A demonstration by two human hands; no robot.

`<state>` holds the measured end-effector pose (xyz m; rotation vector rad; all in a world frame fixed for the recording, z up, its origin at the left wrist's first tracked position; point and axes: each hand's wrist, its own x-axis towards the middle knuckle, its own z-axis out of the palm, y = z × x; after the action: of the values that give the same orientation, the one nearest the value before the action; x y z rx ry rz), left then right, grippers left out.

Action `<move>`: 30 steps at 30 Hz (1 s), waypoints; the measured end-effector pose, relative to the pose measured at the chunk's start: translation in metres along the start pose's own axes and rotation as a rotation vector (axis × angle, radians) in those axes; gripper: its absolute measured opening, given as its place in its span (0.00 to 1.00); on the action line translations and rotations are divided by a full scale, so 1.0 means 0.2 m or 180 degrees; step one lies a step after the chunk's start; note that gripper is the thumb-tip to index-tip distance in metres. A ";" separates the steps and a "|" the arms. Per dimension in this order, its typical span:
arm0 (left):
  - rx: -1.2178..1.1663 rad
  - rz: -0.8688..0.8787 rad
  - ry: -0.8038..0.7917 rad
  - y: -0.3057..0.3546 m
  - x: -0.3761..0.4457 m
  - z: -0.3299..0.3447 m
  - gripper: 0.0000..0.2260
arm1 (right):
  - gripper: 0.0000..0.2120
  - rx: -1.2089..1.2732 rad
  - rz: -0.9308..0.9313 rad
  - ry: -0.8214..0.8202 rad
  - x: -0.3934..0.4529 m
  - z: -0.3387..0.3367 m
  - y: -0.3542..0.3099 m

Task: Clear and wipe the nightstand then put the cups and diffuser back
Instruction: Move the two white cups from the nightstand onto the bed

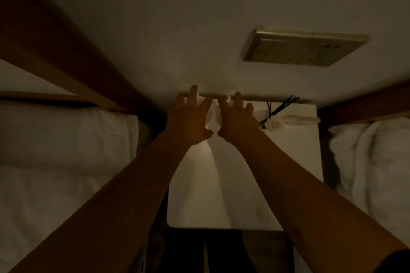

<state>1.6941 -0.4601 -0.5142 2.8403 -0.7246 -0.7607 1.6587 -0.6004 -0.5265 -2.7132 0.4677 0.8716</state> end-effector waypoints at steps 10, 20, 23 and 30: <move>0.0123 0.0401 0.0258 -0.02 0.18 0.07 0.33 | 0.36 -0.0202 -0.0178 0.0412 0.13 0.05 0.02; 0.0097 0.0313 0.0189 -0.01 0.20 0.09 0.34 | 0.38 -0.0291 -0.0231 0.0518 0.12 0.06 0.02; 0.0054 0.0113 0.0113 0.00 0.16 0.06 0.33 | 0.39 -0.0182 -0.0212 0.0499 0.09 0.04 0.01; -0.0559 -0.0425 0.0128 -0.06 -0.21 -0.12 0.31 | 0.36 -0.0054 -0.0477 0.0500 -0.20 -0.13 -0.12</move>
<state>1.6793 -0.4306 -0.4766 2.7556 -0.4424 -0.7430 1.6502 -0.5782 -0.4788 -2.8018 0.2836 0.6297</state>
